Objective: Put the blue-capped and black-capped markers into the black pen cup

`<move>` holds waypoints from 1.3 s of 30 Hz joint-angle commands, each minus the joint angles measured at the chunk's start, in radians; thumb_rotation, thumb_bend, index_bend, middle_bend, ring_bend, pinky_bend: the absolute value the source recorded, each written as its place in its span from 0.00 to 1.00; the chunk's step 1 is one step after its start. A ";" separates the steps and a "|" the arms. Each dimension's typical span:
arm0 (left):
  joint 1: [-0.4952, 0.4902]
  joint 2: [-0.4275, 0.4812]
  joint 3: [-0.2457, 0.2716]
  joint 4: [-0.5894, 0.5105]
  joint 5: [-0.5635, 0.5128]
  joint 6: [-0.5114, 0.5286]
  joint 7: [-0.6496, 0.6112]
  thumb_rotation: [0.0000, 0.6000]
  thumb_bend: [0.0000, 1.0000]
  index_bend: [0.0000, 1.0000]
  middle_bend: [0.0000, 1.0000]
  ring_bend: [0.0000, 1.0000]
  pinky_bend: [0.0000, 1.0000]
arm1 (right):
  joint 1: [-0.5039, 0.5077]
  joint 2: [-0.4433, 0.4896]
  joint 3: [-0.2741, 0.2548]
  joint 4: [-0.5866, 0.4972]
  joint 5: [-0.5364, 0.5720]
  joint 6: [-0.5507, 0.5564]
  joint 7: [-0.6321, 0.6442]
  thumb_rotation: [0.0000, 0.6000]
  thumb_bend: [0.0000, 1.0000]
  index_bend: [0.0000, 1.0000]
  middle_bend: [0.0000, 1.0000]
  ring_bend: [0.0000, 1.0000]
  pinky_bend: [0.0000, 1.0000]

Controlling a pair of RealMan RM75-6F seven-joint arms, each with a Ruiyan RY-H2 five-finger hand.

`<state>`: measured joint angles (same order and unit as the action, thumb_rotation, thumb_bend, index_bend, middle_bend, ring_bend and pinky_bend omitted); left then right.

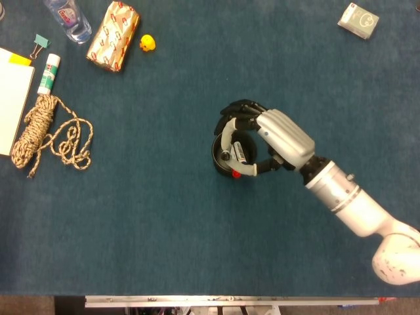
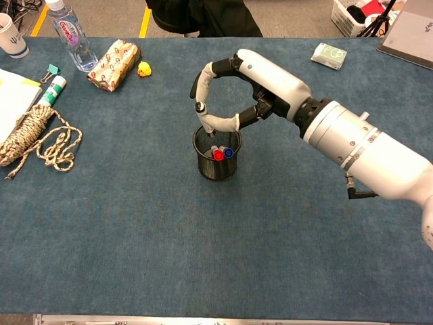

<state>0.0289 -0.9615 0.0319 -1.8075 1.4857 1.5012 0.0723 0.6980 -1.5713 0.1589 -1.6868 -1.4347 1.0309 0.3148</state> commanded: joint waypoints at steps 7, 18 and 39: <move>-0.001 -0.003 -0.001 0.009 -0.004 -0.006 -0.007 1.00 0.42 0.36 0.32 0.32 0.21 | 0.009 -0.016 -0.015 0.066 0.019 -0.052 0.048 1.00 0.31 0.50 0.39 0.21 0.16; -0.024 -0.015 -0.014 0.015 -0.016 -0.033 0.002 1.00 0.42 0.36 0.32 0.32 0.21 | -0.015 0.080 -0.027 0.019 -0.032 -0.016 0.054 1.00 0.31 0.12 0.25 0.10 0.12; -0.089 -0.106 -0.073 0.114 0.001 -0.034 0.032 1.00 0.42 0.36 0.32 0.32 0.21 | -0.389 0.407 -0.164 -0.103 0.017 0.413 -0.506 1.00 0.31 0.24 0.29 0.11 0.12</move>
<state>-0.0580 -1.0649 -0.0399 -1.6959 1.4849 1.4688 0.1043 0.3431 -1.1942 0.0188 -1.7863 -1.4201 1.4164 -0.1894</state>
